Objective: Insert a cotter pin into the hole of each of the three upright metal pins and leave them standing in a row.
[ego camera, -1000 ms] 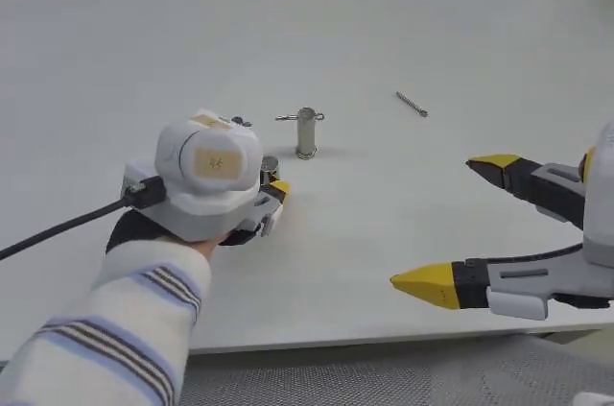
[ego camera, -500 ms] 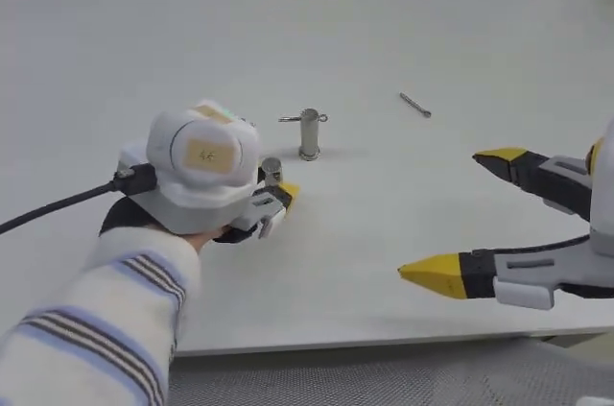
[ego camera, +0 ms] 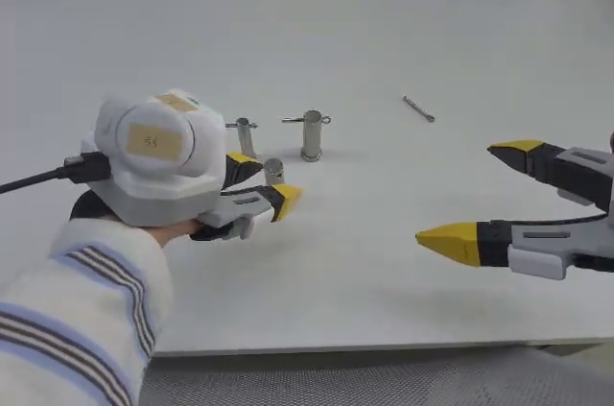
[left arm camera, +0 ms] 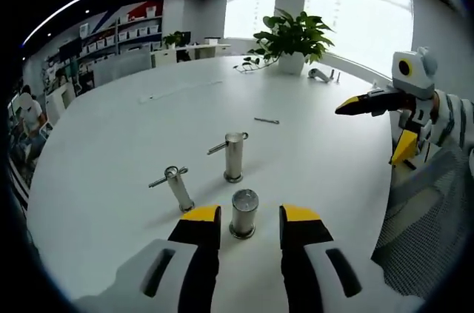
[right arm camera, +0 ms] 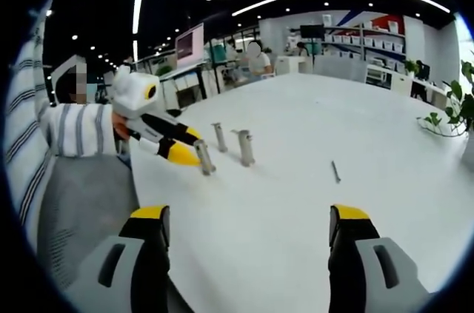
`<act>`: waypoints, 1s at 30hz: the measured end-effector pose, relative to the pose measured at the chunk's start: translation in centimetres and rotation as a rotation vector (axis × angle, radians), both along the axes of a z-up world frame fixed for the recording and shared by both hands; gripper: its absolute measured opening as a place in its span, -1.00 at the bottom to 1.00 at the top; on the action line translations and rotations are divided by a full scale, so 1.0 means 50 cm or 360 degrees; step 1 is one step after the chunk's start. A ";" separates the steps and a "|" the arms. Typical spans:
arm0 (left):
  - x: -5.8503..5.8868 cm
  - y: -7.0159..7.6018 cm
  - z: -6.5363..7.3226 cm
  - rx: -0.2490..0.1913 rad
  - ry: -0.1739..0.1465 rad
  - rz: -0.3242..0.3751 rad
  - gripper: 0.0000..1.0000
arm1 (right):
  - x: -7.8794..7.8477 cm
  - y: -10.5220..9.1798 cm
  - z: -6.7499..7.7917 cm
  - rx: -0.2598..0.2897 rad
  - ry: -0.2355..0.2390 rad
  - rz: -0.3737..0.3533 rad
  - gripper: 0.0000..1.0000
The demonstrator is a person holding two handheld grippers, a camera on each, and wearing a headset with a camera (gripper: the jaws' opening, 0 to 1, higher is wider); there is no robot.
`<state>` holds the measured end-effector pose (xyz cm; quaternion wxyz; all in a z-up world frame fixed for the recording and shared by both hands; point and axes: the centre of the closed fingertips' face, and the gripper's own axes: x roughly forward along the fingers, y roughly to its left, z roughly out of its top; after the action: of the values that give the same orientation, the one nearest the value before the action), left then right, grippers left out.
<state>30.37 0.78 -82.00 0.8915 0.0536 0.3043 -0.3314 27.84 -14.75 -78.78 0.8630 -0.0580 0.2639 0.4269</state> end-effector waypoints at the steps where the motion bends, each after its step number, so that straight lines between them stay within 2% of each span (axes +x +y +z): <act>1: 0.000 0.001 0.001 -0.0007 0.0001 -0.0001 -0.39 | 0.003 -0.001 0.001 -0.0001 0.0002 -0.0001 0.78; 4: -0.005 0.003 -0.002 0.0030 0.0004 -0.0039 -0.37 | 0.015 -0.004 0.003 -0.0013 0.0002 -0.0007 0.73; 7: -0.009 0.001 0.001 0.0007 0.0004 -0.0061 -0.37 | 0.038 -0.014 0.004 -0.0033 0.0012 -0.0049 0.56; 10: -0.011 0.002 0.002 0.0025 -0.0007 -0.0091 -0.36 | 0.058 -0.016 0.007 -0.0044 0.0011 -0.0064 0.54; 12: -0.014 0.000 0.008 -0.0027 0.0003 -0.0098 -0.33 | 0.072 -0.015 0.012 -0.0057 0.0000 -0.0062 0.52; 16: -0.020 0.000 0.012 -0.0028 -0.0007 -0.0146 -0.27 | 0.093 -0.011 0.016 -0.0087 0.0008 -0.0049 0.45; 18: -0.026 0.002 0.015 -0.0045 0.0009 -0.0165 -0.21 | 0.105 -0.009 0.015 -0.0107 0.0027 -0.0049 0.41; 21: -0.029 0.009 0.014 -0.0050 0.0007 -0.0171 -0.04 | 0.123 -0.007 0.016 -0.0125 0.0041 -0.0046 0.36; 23: -0.038 0.010 0.010 -0.0048 0.0040 -0.0199 0.01 | 0.135 -0.005 0.016 -0.0149 0.0048 -0.0035 0.31; 28: -0.051 0.021 0.010 -0.0042 0.0045 -0.0237 0.12 | 0.161 -0.001 0.013 -0.0214 0.0051 0.0001 0.28; 30: -0.053 0.026 0.013 -0.0035 0.0029 -0.0244 0.19 | 0.171 0.001 0.012 -0.0235 0.0055 0.0017 0.26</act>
<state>27.74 2.05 -81.36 0.8613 0.0639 0.3036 -0.4024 36.37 -14.70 -78.16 0.8493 -0.1154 0.3092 0.4119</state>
